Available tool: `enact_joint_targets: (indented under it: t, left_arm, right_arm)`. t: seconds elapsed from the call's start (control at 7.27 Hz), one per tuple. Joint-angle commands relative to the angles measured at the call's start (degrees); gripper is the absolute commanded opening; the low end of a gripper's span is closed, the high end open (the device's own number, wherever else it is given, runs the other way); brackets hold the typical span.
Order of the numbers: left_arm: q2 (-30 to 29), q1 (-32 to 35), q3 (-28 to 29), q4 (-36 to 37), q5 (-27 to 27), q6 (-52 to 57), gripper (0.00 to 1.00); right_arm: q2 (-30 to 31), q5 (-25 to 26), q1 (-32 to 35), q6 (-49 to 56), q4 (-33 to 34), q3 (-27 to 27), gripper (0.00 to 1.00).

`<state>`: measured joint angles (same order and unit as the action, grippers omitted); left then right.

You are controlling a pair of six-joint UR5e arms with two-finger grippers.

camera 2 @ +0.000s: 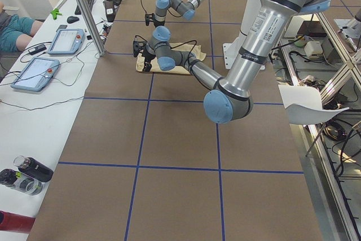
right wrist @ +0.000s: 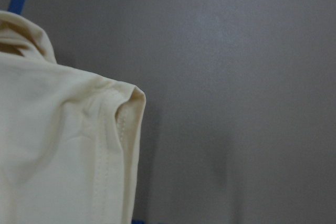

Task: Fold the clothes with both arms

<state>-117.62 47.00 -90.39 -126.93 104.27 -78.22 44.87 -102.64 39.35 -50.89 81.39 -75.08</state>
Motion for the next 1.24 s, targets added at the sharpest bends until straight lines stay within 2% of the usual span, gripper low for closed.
enact_joint_targets:
  t: [0.0, 0.14, 0.41, 0.55, 0.69, 0.82, 1.1]
  left_arm:
    - [0.8, -0.2, -3.3, 0.1, 3.6, -0.2, 1.00]
    - [4.5, -0.2, -7.3, 0.0, 6.3, -2.1, 1.00]
    - [6.2, -2.2, -12.2, -0.2, 9.3, -12.1, 1.00]
    - [7.7, -6.1, -14.6, -0.4, 8.5, -19.1, 1.00]
    - [10.2, -9.9, -17.8, -2.1, 5.5, -24.8, 1.00]
    - [13.1, -15.3, -19.5, -3.5, -0.2, -29.0, 1.00]
    - [14.7, -24.7, -18.7, -3.5, -10.1, -33.6, 1.00]
  right_arm:
    - [0.3, -4.8, 1.0, -4.8, 0.6, -4.8, 1.00]
    - [1.9, -4.6, 0.9, -11.6, 0.5, -7.6, 1.00]
    - [8.1, -4.8, -0.9, -17.5, 1.1, -19.1, 1.00]
    - [9.0, -4.9, -2.2, -18.5, 5.7, -23.3, 1.00]
    - [9.3, -4.9, -3.6, -23.2, 7.0, -25.9, 1.00]
    - [9.4, -4.5, -5.6, -26.2, 6.9, -27.3, 1.00]
    - [10.7, -4.4, -7.9, -29.8, 6.9, -30.4, 1.00]
